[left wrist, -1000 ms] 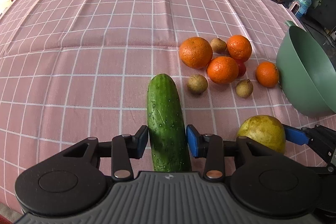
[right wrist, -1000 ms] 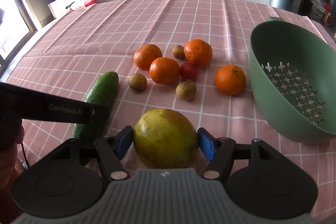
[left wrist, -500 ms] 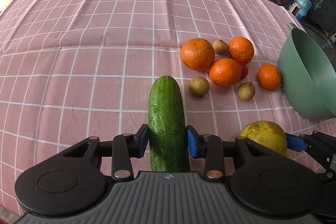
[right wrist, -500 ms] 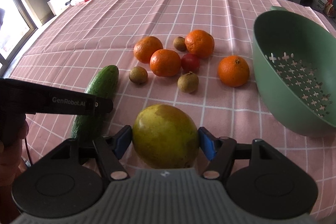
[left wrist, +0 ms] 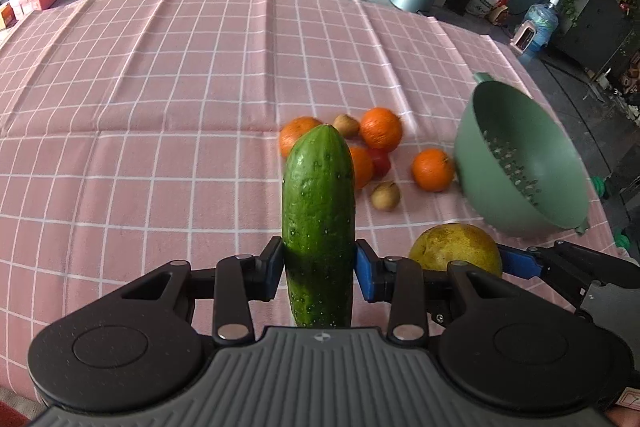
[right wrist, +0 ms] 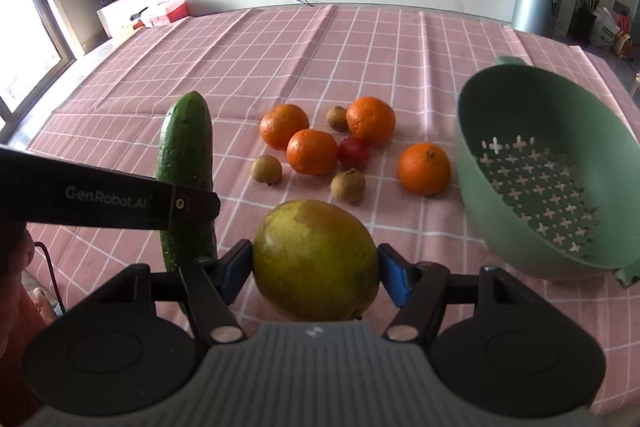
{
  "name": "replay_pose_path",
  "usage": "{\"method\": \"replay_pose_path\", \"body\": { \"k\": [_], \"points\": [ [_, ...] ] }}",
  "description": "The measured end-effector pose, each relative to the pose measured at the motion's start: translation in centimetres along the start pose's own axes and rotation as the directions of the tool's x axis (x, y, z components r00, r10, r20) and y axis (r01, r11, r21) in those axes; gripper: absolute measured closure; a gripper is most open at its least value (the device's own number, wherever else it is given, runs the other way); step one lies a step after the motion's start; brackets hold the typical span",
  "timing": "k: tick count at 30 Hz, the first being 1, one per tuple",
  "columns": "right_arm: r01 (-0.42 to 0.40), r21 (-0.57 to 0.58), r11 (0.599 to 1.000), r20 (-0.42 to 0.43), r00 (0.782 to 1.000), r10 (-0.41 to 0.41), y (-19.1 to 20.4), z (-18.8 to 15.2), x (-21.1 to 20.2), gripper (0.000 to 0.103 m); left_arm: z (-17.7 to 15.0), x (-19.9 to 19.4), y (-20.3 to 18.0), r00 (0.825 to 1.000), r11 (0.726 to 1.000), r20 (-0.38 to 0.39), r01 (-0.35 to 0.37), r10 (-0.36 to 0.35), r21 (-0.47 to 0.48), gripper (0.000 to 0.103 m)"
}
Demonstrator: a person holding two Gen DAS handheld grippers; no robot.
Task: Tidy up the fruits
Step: 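Lift the cucumber with the left gripper while the right carries the yellow fruit over the colander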
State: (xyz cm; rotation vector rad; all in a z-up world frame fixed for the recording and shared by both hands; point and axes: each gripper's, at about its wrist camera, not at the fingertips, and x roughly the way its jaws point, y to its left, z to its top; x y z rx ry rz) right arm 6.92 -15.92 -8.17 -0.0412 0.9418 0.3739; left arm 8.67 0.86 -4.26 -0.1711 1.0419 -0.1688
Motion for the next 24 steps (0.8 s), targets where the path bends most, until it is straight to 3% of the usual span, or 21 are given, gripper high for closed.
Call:
{"method": "replay_pose_path", "body": {
  "k": [7,13,18,24],
  "points": [
    [0.024,0.008,1.000,0.099,0.995,-0.025,-3.2,2.6,-4.7,0.039,3.6,-2.8,-4.8,0.991,0.994,0.090,0.091,-0.096,0.057,0.061],
    [0.087,0.017,0.996,0.133,0.987,-0.089,-7.5,5.6,-7.0,0.039,7.3,-2.3,-9.2,0.980,0.985,0.124,0.149,-0.158,0.084,0.061],
    [0.151,-0.014,0.988,0.119,0.982,-0.148,-10.8,7.9,-7.1,0.039,9.6,-0.7,-12.1,0.966,0.973,0.121,0.219,-0.227,0.075,0.061],
    [0.180,-0.022,0.983,0.043,0.983,-0.179,-15.1,9.6,-4.9,0.039,11.1,3.6,-14.6,0.971,0.971,0.066,0.227,-0.232,0.074,0.061]
  ]
}}
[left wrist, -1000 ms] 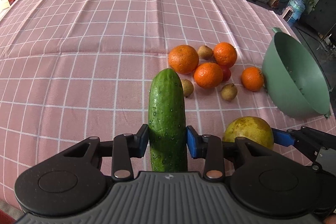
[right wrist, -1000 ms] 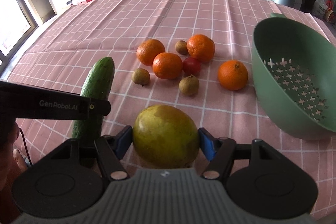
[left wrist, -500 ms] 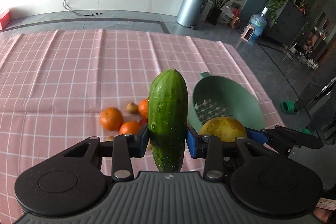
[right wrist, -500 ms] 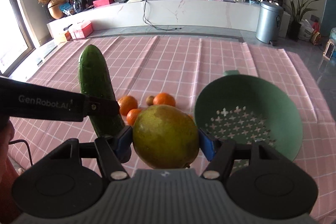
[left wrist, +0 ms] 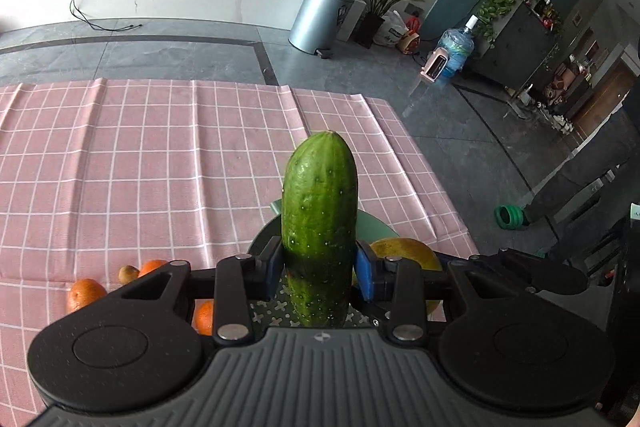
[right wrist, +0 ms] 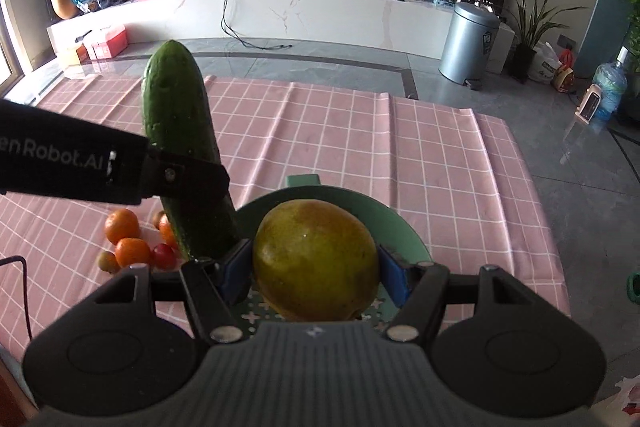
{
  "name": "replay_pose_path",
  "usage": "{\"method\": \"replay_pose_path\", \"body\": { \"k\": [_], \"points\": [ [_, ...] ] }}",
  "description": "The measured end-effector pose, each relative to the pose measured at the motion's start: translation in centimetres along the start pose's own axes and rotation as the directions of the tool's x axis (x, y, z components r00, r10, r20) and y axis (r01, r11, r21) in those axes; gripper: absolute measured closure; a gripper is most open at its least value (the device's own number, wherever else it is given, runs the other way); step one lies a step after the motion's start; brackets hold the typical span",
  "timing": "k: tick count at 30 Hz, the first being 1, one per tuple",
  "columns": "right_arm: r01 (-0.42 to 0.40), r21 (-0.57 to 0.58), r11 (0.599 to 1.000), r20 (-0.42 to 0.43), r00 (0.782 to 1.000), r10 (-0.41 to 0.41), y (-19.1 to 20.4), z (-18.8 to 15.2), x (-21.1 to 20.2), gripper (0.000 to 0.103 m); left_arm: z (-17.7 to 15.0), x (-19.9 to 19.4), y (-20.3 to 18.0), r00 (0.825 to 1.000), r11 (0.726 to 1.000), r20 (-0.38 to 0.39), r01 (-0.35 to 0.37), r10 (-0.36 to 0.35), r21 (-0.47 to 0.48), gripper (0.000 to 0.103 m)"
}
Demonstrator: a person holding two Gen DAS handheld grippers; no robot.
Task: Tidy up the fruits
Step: 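Lift the cucumber with the left gripper while the right carries the yellow fruit over the colander, then lower and release the cucumber into the colander while the right gripper releases the yellow fruit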
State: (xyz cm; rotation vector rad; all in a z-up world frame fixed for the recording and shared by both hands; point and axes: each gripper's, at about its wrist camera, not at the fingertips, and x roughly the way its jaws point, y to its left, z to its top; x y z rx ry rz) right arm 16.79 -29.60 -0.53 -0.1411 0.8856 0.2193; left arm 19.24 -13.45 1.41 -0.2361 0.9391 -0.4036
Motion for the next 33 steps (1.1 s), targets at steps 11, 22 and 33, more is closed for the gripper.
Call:
{"method": "replay_pose_path", "body": {
  "k": [11,22,33],
  "points": [
    [-0.065,-0.105,0.992,-0.178,0.983,0.045,-2.5,-1.0,7.6,0.039,-0.8,6.2,0.9,0.989,0.999,-0.144,-0.042,0.041,-0.001,0.061],
    [-0.105,-0.142,0.984,-0.260,0.963,0.065,-2.4,-2.3,10.9,0.039,-1.1,8.1,1.1,0.978,0.997,-0.198,-0.068,0.072,0.026,0.061],
    [-0.097,-0.228,0.969,-0.294,0.955,0.026,-1.2,-2.5,11.3,0.038,-0.9,8.5,2.0,0.974,0.997,-0.211,-0.084,0.081,-0.003,0.058]
  ]
}}
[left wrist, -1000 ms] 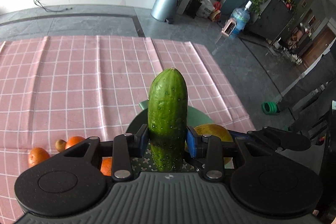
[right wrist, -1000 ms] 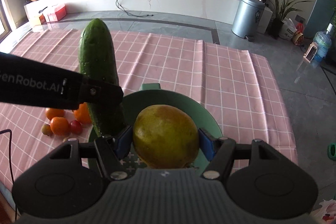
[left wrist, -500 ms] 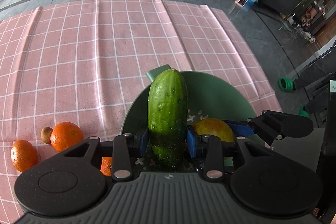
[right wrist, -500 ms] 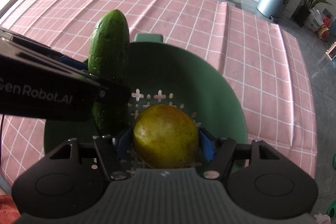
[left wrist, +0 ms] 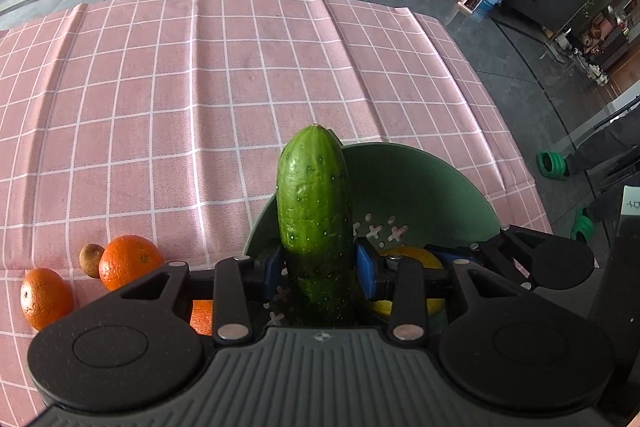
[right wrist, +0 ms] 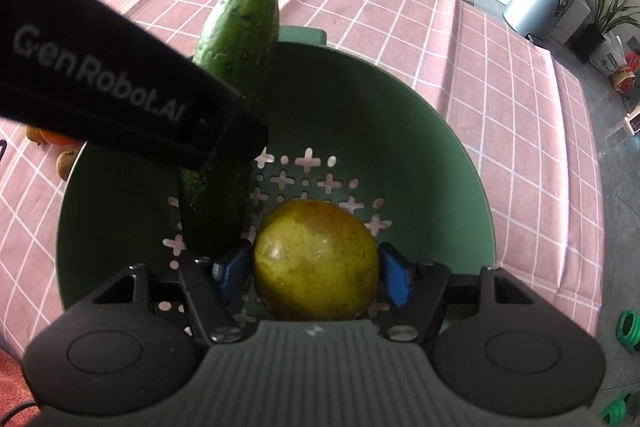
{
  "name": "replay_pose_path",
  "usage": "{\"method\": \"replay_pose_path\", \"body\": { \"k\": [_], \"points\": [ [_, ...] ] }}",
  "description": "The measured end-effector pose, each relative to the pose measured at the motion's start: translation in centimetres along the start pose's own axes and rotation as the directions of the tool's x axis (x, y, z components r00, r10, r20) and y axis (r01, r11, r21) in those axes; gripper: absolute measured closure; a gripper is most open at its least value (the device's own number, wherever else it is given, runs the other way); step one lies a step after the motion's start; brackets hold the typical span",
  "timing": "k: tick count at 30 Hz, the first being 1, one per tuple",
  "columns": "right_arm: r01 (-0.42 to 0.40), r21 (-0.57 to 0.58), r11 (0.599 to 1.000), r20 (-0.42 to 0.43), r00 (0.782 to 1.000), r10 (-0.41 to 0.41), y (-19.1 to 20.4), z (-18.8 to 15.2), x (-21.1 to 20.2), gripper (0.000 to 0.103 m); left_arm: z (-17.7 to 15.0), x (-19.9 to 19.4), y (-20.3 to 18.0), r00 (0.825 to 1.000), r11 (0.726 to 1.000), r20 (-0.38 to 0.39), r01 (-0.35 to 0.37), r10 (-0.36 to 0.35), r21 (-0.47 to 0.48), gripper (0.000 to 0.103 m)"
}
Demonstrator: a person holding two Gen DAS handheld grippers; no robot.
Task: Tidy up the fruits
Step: 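Lower and release the cucumber into the colander while the right gripper releases the yellow fruit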
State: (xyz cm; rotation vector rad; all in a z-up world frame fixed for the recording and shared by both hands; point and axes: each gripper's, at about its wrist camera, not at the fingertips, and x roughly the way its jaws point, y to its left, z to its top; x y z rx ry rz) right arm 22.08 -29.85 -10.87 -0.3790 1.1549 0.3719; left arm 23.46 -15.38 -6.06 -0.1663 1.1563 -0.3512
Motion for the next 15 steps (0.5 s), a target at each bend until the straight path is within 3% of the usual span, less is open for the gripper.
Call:
{"method": "replay_pose_path", "body": {
  "k": [2,4,5,15],
  "points": [
    [0.006,-0.001,1.000,-0.011,1.000,-0.006,0.1,0.1,-0.1,0.037,0.0,-0.1,0.1,1.000,1.000,0.007,0.000,0.000,-0.002,0.053],
    [0.032,-0.011,0.999,-0.005,0.999,-0.032,0.2,0.2,-0.5,0.029,0.0,-0.6,0.1,1.000,1.000,0.017,-0.001,0.001,0.004,0.049],
    [0.049,-0.018,0.999,0.002,0.999,-0.049,0.3,0.2,-0.6,0.025,0.0,-0.7,0.1,1.000,1.000,0.021,-0.011,0.011,0.007,0.042],
    [0.141,-0.010,0.990,0.059,0.988,-0.140,1.7,0.4,-4.4,0.020,-0.4,-5.2,-0.9,0.997,0.998,0.076,0.020,-0.024,0.053,0.041]
  ]
}}
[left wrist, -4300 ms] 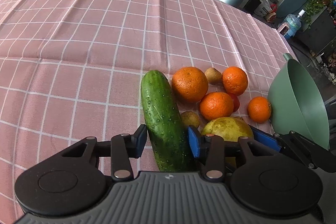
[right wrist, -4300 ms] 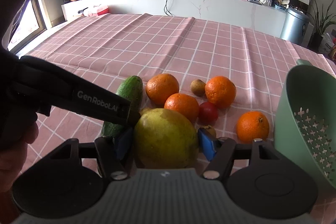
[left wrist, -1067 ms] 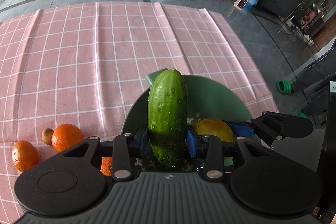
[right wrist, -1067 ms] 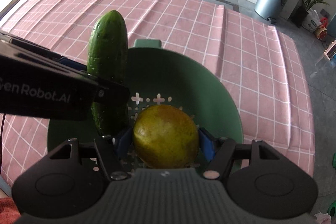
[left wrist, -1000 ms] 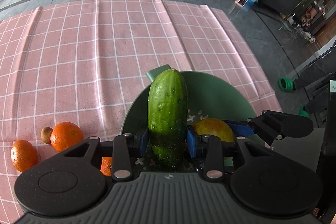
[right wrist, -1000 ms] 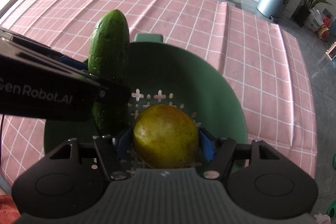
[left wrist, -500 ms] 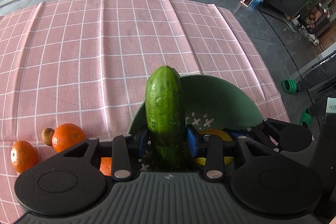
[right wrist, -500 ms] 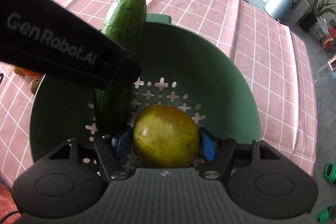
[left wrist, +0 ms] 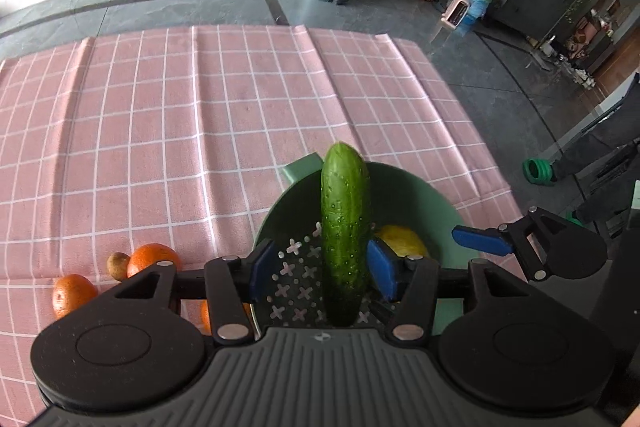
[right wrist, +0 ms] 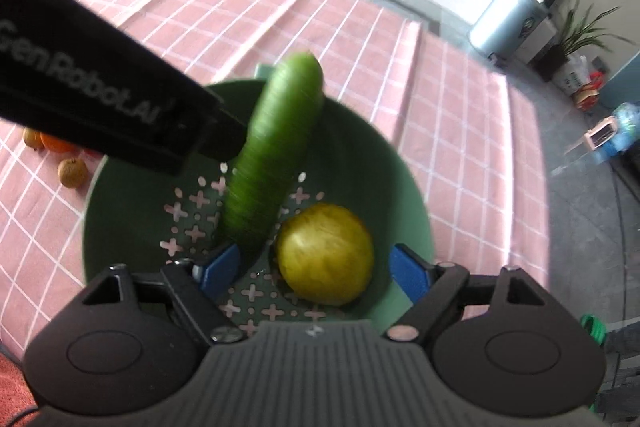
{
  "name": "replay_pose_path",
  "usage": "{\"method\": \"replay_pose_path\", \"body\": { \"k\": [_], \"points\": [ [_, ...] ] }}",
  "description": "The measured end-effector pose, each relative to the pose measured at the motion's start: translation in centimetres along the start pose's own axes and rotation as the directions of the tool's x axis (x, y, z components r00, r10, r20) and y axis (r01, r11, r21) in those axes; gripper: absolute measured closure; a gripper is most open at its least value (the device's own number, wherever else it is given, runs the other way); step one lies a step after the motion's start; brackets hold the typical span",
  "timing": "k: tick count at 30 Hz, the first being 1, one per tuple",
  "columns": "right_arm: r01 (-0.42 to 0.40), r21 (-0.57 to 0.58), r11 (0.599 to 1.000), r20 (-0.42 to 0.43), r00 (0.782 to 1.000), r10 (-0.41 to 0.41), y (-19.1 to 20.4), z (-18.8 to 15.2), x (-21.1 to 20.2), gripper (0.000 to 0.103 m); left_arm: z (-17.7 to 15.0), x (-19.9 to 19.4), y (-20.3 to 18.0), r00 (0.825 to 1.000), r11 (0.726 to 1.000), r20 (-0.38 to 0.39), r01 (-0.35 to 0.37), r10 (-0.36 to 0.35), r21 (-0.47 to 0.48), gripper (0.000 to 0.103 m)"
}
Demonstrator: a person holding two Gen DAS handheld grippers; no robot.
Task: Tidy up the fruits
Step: 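Lower and release the cucumber into the colander while the right gripper releases the yellow fruit, then withdraw both open grippers from the colander back toward the fruit pile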
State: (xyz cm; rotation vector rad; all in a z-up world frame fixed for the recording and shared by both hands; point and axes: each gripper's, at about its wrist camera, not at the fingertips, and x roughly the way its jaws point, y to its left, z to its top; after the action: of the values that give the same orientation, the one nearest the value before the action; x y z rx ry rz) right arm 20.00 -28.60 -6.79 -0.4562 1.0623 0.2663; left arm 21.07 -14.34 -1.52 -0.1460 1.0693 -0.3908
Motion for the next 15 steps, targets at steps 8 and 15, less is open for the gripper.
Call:
{"method": "replay_pose_path", "body": {
  "k": [8,15],
  "points": [
    [0.031,0.103,0.994,0.121,0.992,-0.044,1.7,-1.0,-4.8,0.020,-1.4,-6.5,-0.1,0.993,0.997,0.116,-0.016,0.006,0.081,0.041],
    [-0.029,0.248,0.968,0.265,0.964,-0.039,5.6,-2.0,-8.1,0.019,-4.3,-11.6,1.3,0.974,0.986,0.222,-0.072,0.037,0.151,0.041]
  ]
}}
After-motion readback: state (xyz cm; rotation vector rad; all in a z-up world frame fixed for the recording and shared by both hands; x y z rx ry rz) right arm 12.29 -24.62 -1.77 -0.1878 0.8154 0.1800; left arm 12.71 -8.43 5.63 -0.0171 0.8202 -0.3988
